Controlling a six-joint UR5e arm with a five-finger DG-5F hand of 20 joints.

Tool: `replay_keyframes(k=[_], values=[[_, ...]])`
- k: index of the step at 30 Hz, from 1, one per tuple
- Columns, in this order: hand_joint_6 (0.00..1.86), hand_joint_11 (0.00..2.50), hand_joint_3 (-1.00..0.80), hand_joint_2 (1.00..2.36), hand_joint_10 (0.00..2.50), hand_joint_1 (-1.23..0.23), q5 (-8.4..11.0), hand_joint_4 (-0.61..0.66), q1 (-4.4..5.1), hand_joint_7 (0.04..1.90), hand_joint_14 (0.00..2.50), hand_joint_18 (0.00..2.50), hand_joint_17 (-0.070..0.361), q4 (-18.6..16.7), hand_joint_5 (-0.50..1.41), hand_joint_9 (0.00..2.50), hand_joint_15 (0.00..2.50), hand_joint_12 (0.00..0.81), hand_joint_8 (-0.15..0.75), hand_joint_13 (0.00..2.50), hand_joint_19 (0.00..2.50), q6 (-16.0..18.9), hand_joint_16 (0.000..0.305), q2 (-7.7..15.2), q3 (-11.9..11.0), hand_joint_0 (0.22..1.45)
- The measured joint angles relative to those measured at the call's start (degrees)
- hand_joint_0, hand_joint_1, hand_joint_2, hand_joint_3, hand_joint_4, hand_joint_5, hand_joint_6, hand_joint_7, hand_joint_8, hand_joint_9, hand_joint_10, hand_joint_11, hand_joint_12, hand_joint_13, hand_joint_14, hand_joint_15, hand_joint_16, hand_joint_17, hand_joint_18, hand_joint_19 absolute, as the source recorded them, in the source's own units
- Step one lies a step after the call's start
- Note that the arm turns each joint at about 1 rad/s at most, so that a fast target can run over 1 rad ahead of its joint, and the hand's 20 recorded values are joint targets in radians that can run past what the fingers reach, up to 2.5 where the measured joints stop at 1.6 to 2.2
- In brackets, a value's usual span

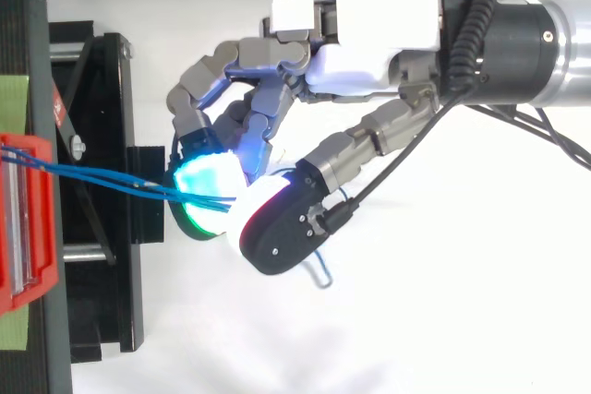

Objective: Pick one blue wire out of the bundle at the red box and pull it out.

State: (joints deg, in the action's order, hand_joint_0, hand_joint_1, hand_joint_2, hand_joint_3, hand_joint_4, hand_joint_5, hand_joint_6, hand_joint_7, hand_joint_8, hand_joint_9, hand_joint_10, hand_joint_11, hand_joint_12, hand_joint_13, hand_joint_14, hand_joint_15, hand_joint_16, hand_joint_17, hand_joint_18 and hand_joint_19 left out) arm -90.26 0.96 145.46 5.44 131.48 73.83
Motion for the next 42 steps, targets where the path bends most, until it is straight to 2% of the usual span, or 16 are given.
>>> replay_keyframes(k=[2, 3, 4, 6, 9, 14, 15, 17, 19, 23, 26, 29, 34, 36, 39, 42], values=[[0.77, 0.93, -0.19, 1.02, 0.03, -0.74, 0.00, 0.15, -0.02, 1.37, 0.03, 0.42, 0.132, 0.00, -0.08, 1.05, 0.84, 0.371, 0.246, 0.86, 0.52, 0.01, 0.059, 0.00, 0.00, 0.55], [0.78, 0.96, -0.15, 1.02, 0.03, -0.76, 0.00, 0.11, -0.03, 1.42, 0.03, 0.43, 0.131, 0.00, -0.09, 1.04, 0.84, 0.371, 0.245, 0.86, 0.51, 0.01, 0.058, 0.00, 0.00, 0.56], [0.84, 0.98, -0.11, 1.02, 0.03, -0.79, 0.00, 0.09, -0.02, 1.33, 0.03, 0.43, 0.131, 0.00, -0.11, 1.02, 0.85, 0.369, 0.248, 0.85, 0.51, 0.01, 0.058, 0.00, 0.00, 0.57], [0.88, 1.01, -0.08, 1.03, 0.03, -0.82, 0.00, 0.05, -0.01, 1.28, 0.03, 0.43, 0.130, 0.00, -0.13, 0.99, 0.85, 0.370, 0.257, 0.84, 0.49, 0.01, 0.058, 0.00, 0.00, 0.59], [0.90, 1.05, -0.05, 1.03, 0.03, -0.87, 0.00, 0.02, -0.01, 1.32, 0.03, 0.44, 0.132, 0.00, -0.16, 0.95, 0.84, 0.373, 0.263, 0.82, 0.47, 0.01, 0.059, 0.00, 0.00, 0.61], [0.89, 1.05, -0.20, 1.02, 0.03, -0.91, 0.00, 0.12, 0.00, 1.25, 0.03, 0.45, 0.134, 0.00, -0.17, 0.93, 0.82, 0.374, 0.266, 0.82, 0.44, 0.01, 0.060, 0.00, 0.00, 0.63], [0.87, 1.00, -0.28, 1.02, 0.03, -0.91, 0.00, 0.20, 0.00, 1.25, 0.03, 0.45, 0.134, 0.00, -0.17, 0.94, 0.80, 0.373, 0.258, 0.81, 0.44, 0.01, 0.059, 0.00, 0.00, 0.62], [0.78, 0.89, -0.37, 1.01, 0.03, -0.88, 0.00, 0.32, 0.00, 1.35, 0.03, 0.44, 0.134, 0.00, -0.13, 0.96, 0.75, 0.368, 0.246, 0.80, 0.45, 0.01, 0.060, 0.00, 0.00, 0.60], [0.72, 0.83, -0.41, 1.01, 0.03, -0.84, 0.00, 0.35, 0.00, 1.41, 0.03, 0.44, 0.134, 0.00, -0.10, 0.97, 0.74, 0.365, 0.236, 0.80, 0.46, 0.01, 0.060, 0.00, 0.00, 0.59], [0.68, 0.79, -0.39, 1.01, 0.03, -0.80, 0.00, 0.30, 0.00, 1.45, 0.03, 0.44, 0.134, -0.01, -0.08, 0.98, 0.72, 0.366, 0.227, 0.80, 0.46, -0.02, 0.060, 0.00, -0.01, 0.59], [0.68, 0.85, -0.30, 1.02, 0.03, -0.85, 0.00, 0.24, 0.01, 1.50, 0.03, 0.44, 0.134, -0.01, -0.08, 0.96, 0.72, 0.369, 0.240, 0.79, 0.45, -0.03, 0.059, 0.00, 0.00, 0.60], [0.79, 0.92, -0.23, 1.02, 0.02, -0.90, 0.00, 0.18, 0.01, 1.36, 0.03, 0.45, 0.134, -0.04, -0.12, 0.95, 0.73, 0.370, 0.256, 0.78, 0.42, -0.04, 0.060, 0.00, 0.00, 0.61], [0.86, 1.00, -0.22, 1.02, 0.03, -0.96, 0.00, 0.13, 0.01, 1.38, 0.03, 0.47, 0.136, -0.05, -0.17, 0.91, 0.72, 0.375, 0.270, 0.77, 0.39, -0.03, 0.060, 0.00, 0.00, 0.66], [0.86, 1.00, -0.23, 1.02, 0.03, -0.96, 0.00, 0.13, 0.00, 1.37, 0.03, 0.47, 0.136, -0.05, -0.17, 0.89, 0.72, 0.374, 0.269, 0.77, 0.39, -0.04, 0.060, 0.00, 0.00, 0.67], [0.87, 0.99, -0.25, 1.02, 0.02, -0.97, 0.00, 0.22, 0.00, 1.30, 0.03, 0.48, 0.137, -0.05, -0.19, 0.86, 0.71, 0.375, 0.269, 0.75, 0.37, -0.03, 0.061, 0.00, 0.00, 0.71], [0.87, 0.99, -0.31, 1.02, 0.03, -0.95, 0.00, 0.25, 0.00, 1.24, 0.03, 0.48, 0.136, -0.05, -0.20, 0.84, 0.70, 0.372, 0.266, 0.75, 0.37, -0.03, 0.061, 0.00, 0.00, 0.75]])
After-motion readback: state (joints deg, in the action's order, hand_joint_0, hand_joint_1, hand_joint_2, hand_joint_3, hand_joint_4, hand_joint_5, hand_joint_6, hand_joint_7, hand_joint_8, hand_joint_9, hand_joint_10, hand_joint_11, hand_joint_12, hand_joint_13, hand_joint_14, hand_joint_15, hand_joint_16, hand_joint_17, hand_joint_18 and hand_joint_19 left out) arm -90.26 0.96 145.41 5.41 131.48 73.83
